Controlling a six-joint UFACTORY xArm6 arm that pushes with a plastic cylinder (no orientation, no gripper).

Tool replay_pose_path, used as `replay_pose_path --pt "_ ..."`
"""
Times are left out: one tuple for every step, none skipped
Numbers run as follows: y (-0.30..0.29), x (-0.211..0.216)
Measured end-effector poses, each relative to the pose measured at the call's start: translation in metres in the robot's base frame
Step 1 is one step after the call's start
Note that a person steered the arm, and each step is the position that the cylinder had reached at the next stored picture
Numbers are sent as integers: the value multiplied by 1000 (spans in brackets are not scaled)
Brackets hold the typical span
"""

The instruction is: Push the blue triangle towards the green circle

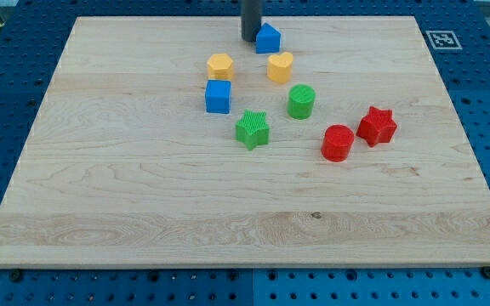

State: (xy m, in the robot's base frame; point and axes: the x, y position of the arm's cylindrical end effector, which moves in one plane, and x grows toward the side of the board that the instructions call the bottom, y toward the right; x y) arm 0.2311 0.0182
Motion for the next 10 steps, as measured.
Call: replay_pose_path --pt "24 -11" --pt "25 -12" --pt "-21 -19" --pt "-33 -19" --pt "-31 -19" --pt "-13 -9" --pt "18 4" --pt "50 14" --pt "60 25" --pt "42 25"
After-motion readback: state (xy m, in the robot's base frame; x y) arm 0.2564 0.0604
